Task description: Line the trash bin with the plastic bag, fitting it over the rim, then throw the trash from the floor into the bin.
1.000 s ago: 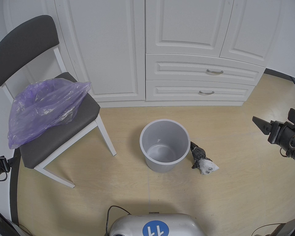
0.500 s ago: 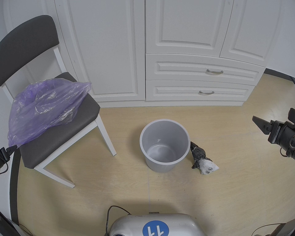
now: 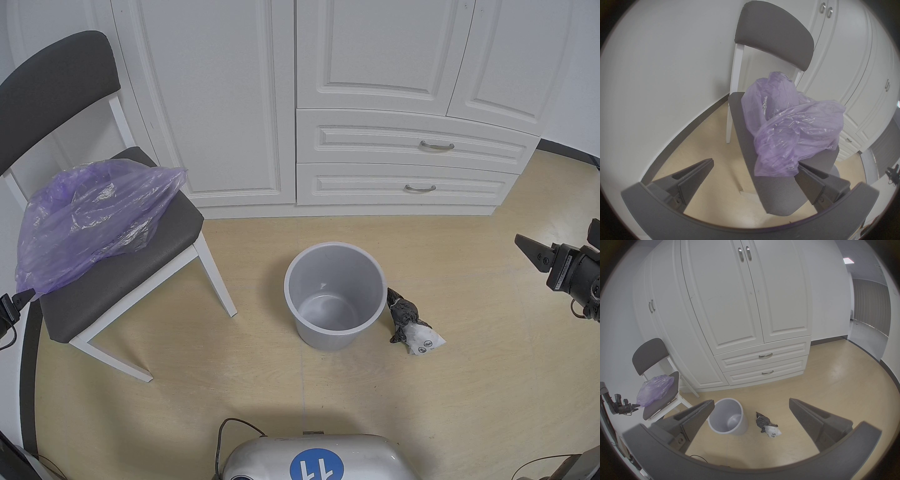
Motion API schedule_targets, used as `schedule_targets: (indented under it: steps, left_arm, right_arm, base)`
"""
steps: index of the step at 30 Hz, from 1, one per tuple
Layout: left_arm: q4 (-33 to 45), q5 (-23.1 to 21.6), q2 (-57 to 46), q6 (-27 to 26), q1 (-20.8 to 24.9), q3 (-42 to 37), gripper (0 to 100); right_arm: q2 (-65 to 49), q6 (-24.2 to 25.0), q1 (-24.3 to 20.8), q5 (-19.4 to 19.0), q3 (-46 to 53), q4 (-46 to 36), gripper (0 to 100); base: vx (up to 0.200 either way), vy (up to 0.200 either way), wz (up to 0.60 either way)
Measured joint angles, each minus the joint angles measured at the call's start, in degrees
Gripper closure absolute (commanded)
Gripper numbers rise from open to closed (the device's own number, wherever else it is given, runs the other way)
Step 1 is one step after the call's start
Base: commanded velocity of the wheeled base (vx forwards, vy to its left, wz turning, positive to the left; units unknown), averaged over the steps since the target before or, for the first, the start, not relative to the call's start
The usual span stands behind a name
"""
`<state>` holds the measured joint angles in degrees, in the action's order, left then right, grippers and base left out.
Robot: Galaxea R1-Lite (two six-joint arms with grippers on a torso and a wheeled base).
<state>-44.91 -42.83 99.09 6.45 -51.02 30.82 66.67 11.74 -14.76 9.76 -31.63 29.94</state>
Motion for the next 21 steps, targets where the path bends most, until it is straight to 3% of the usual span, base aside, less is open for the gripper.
schedule_targets:
  steps: [9, 17, 21]
  left_arm:
    - [-0.1, 1.5, -1.6, 1.7, 3.3, 0.7, 0]
    - [-1.8, 6.6, -3.0, 2.1, 6.4, 1.0, 0]
    - [-3.7, 7.9, -3.8, 6.2, 8.0, 1.1, 0]
  right_arm:
    - [-0.5, 0.0, 0.0, 0.0, -0.1, 0.0, 0]
    - [-0.9, -0.1, 0.0, 0.0, -0.1, 0.0, 0]
    - [-1.0, -0.1, 0.0, 0.0, -0.1, 0.0, 0]
  base:
    - [0.0, 0.0, 0.0]
    - [0.0, 0.0, 0.0]
    - [0.0, 0.0, 0.0]
